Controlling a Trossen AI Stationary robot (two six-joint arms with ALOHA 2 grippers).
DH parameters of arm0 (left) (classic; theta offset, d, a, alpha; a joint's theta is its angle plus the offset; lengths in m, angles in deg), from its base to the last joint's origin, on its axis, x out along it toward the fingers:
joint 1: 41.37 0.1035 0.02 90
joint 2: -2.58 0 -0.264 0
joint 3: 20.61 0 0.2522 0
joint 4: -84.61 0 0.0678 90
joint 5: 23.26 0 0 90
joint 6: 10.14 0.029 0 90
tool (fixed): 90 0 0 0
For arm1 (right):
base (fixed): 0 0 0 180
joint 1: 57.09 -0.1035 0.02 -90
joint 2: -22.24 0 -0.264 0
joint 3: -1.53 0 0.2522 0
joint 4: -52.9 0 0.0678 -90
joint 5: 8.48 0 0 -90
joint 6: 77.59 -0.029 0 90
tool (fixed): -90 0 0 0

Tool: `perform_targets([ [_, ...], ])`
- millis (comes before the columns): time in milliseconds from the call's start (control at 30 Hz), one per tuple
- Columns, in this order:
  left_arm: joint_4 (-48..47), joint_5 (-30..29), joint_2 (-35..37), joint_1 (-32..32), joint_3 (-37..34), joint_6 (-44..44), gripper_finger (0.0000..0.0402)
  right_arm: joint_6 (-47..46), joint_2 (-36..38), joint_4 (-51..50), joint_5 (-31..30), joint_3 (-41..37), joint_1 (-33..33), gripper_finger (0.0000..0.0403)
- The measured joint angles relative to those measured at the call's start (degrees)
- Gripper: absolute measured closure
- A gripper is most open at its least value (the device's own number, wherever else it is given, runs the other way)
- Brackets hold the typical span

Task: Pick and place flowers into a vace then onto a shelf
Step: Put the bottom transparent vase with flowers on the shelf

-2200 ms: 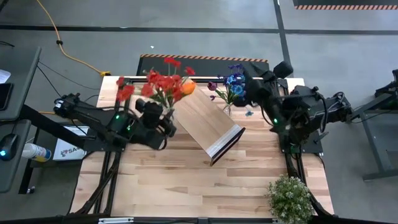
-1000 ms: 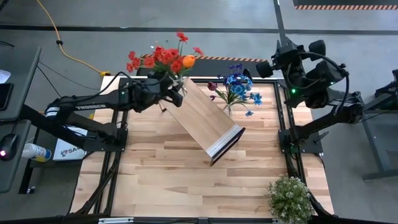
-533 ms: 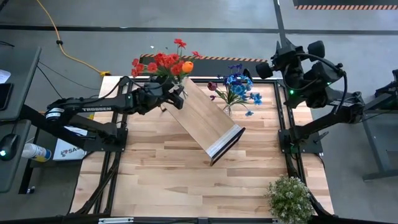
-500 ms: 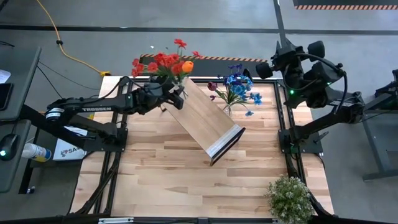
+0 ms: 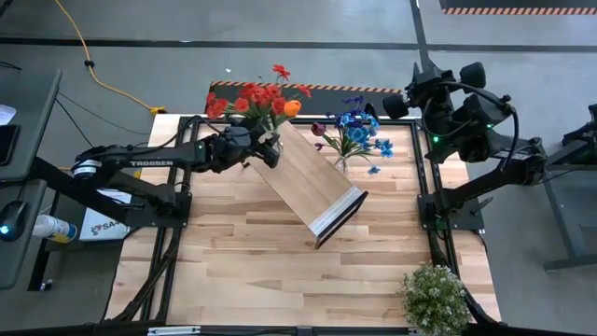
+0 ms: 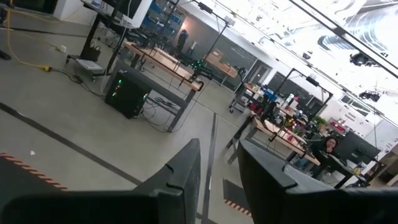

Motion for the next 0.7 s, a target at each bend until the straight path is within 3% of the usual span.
perform_targets([
  [367, -1.6, 0.3, -0.4, 0.0, 0.0, -1.3, 0.0151, 0.0, 0.0, -0.5, -1.4, 0.0, 0.0, 0.0304],
  [700, -1.1, 2.2, -0.4, 0.0, 0.0, -1.5, 0.0160, 0.0, 0.0, -0.8, -1.4, 0.0, 0.0, 0.0304],
])
